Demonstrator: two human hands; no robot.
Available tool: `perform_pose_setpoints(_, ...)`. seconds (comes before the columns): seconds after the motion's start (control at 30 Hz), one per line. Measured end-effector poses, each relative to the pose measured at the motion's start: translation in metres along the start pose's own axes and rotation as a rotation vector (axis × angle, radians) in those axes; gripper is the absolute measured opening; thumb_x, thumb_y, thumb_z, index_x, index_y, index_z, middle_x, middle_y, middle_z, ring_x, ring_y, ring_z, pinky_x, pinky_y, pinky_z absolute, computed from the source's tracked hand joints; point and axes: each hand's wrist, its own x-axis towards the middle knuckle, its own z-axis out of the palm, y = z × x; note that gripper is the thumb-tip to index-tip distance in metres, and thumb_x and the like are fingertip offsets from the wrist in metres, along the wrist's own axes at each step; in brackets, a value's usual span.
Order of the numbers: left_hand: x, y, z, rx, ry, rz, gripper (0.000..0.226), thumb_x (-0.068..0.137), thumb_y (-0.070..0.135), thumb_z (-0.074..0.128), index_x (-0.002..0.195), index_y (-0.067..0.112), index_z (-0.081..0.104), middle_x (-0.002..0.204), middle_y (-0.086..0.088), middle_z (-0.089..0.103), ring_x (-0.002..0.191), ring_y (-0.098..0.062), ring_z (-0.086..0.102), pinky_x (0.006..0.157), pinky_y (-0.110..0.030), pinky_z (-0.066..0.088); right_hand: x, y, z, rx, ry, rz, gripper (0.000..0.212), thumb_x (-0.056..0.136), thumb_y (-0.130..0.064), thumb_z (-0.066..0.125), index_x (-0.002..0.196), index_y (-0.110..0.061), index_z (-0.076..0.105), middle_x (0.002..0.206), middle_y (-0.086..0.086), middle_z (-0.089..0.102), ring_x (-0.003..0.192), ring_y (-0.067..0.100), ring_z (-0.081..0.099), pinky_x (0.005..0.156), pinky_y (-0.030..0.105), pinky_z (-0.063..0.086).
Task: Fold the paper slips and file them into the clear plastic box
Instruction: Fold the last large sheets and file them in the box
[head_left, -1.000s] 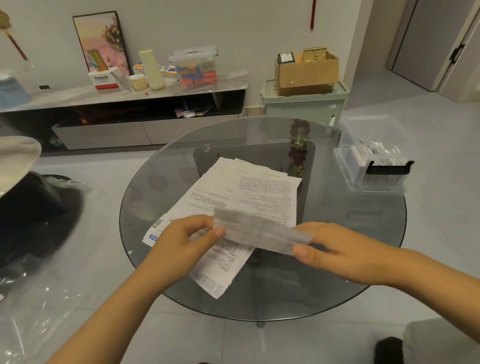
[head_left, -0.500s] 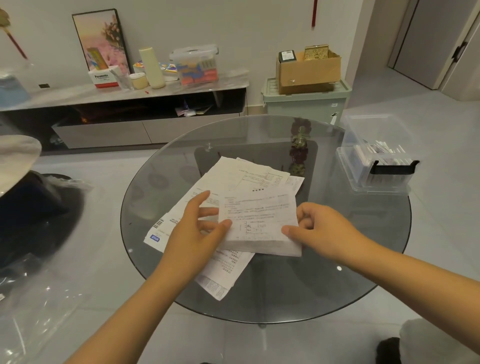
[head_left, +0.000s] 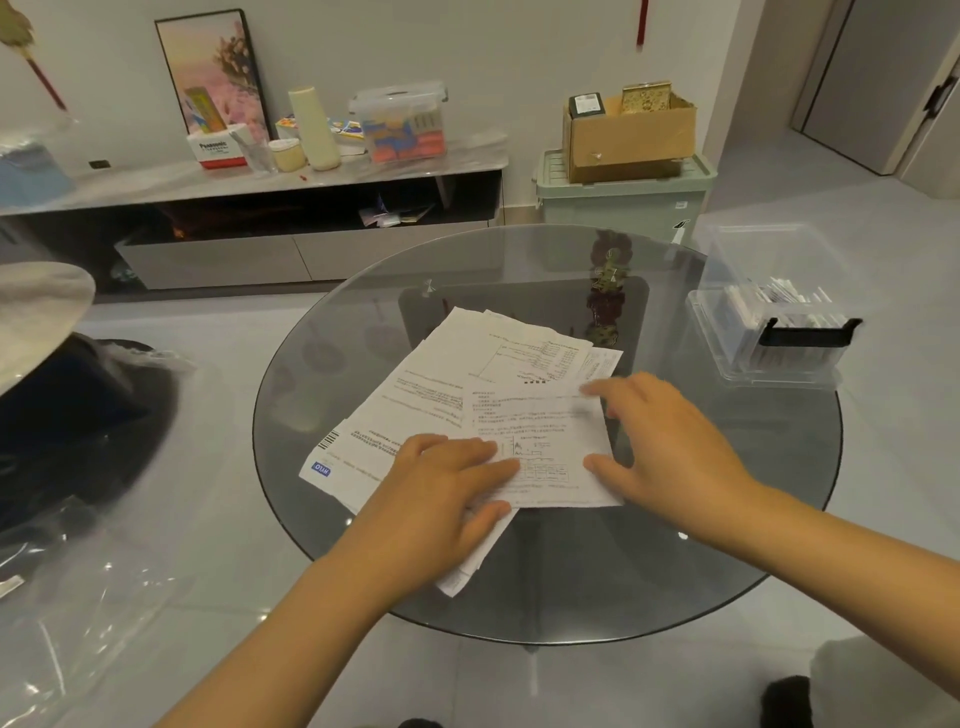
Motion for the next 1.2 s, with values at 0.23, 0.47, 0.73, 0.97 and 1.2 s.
perform_pose_setpoints(0.23,0.008,0.007,-0.002,0.124,0.094,0.1,0.036,0.081,0.046,0.041,0.088,0.033,0.074,0.089,0.007,0.071,0.073,-0.012,0.066,0.073,-0.023,0.049,-0.01,-0.001,0.002,-0.037,-0.205,-0.351,0.05,0.085,-0.06,0.048,0.125,-0.031,0.056,0.125,-0.013,0.054,0.12,0.011,0.043,0.099,0.027,0.032)
perform_pose_setpoints(0.47,0.013,0.014,-0.002,0.008,0.142,0.058,0.038,0.091,0.04,0.035,0.068,0.023,0.06,0.062,0.01,0.06,0.053,-0.013,0.052,0.052,-0.029,0.046,-0.01,0.002,0.0,-0.08,-0.144,-0.351,0.044,0.086,-0.056,0.051,0.12,-0.03,0.058,0.114,-0.014,0.06,0.106,0.012,0.051,0.09,0.028,0.038)
perform_pose_setpoints(0.73,0.008,0.03,-0.01,-0.378,0.14,-0.149,0.026,0.089,0.056,0.04,0.081,0.033,0.05,0.079,0.022,0.056,0.077,-0.003,0.054,0.061,-0.018,0.042,-0.007,0.002,-0.015,0.14,-0.198,-0.143,0.015,0.08,-0.029,0.055,0.078,-0.014,0.059,0.08,0.002,0.059,0.077,0.016,0.053,0.068,0.035,0.047)
perform_pose_setpoints(0.97,0.016,0.027,-0.007,-0.453,0.217,-0.309,0.018,0.086,0.035,0.062,0.082,0.032,0.045,0.082,0.019,0.052,0.078,0.003,0.049,0.063,-0.007,0.036,-0.003,0.008,-0.013,0.321,-0.098,0.029,0.011,0.08,-0.027,0.063,0.088,-0.027,0.056,0.076,-0.013,0.059,0.067,0.008,0.055,0.058,0.021,0.044)
perform_pose_setpoints(1.2,0.021,0.036,0.001,-0.5,0.099,-0.4,0.079,0.08,0.034,0.072,0.142,0.031,0.023,0.136,0.011,0.035,0.117,0.0,0.035,0.081,0.002,0.024,0.003,0.008,0.009,0.256,-0.095,0.132,0.073,0.07,-0.049,0.072,0.13,-0.032,0.034,0.112,-0.004,0.056,0.102,0.017,0.051,0.082,0.031,0.045)
